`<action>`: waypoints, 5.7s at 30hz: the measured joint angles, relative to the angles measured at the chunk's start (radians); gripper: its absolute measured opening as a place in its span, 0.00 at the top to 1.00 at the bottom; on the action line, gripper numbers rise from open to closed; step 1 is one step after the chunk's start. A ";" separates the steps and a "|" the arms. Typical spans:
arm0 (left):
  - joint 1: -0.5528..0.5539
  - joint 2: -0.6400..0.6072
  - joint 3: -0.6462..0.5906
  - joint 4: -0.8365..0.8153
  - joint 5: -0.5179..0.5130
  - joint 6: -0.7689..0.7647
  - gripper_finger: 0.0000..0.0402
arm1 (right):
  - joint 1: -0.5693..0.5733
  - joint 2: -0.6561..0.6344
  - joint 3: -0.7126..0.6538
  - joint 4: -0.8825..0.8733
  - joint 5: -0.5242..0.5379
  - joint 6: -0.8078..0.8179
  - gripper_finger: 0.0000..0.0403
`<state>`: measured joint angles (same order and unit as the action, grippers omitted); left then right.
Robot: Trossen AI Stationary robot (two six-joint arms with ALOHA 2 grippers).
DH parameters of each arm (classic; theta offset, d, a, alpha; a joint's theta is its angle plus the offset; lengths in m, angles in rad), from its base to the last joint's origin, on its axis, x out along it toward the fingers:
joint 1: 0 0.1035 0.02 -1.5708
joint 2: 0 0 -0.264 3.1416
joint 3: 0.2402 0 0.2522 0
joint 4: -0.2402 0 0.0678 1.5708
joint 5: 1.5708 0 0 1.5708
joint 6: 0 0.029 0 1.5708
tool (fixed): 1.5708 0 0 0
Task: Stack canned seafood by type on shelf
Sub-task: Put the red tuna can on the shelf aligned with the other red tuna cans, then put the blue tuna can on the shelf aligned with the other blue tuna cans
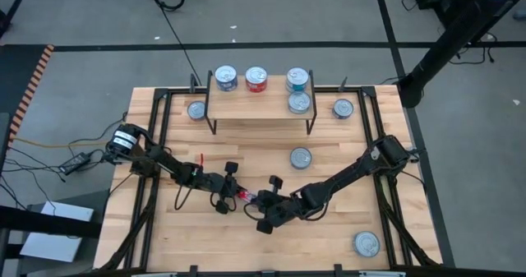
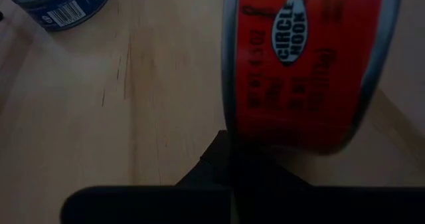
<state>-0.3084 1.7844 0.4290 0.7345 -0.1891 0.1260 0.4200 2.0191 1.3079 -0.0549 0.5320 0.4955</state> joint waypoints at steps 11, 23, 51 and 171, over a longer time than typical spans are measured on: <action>-0.002 0.001 -0.001 0.004 -0.033 -0.030 1.00 | 0.004 -0.013 0.000 -0.037 0.052 -0.027 0.79; -0.008 0.002 -0.002 0.015 -0.053 -0.052 1.00 | 0.009 -0.016 0.059 -0.154 0.097 0.004 0.37; -0.006 0.003 -0.003 0.049 -0.053 -0.027 1.00 | 0.001 0.060 0.098 -0.184 0.051 0.071 0.40; -0.111 -0.161 -0.145 0.259 -0.002 -0.138 0.99 | -0.574 -0.145 0.181 -0.270 0.121 -0.671 0.31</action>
<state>-0.4198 1.6230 0.2836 0.9931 -0.1909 -0.0116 -0.1538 1.8738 1.4890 -0.3248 0.6529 -0.1757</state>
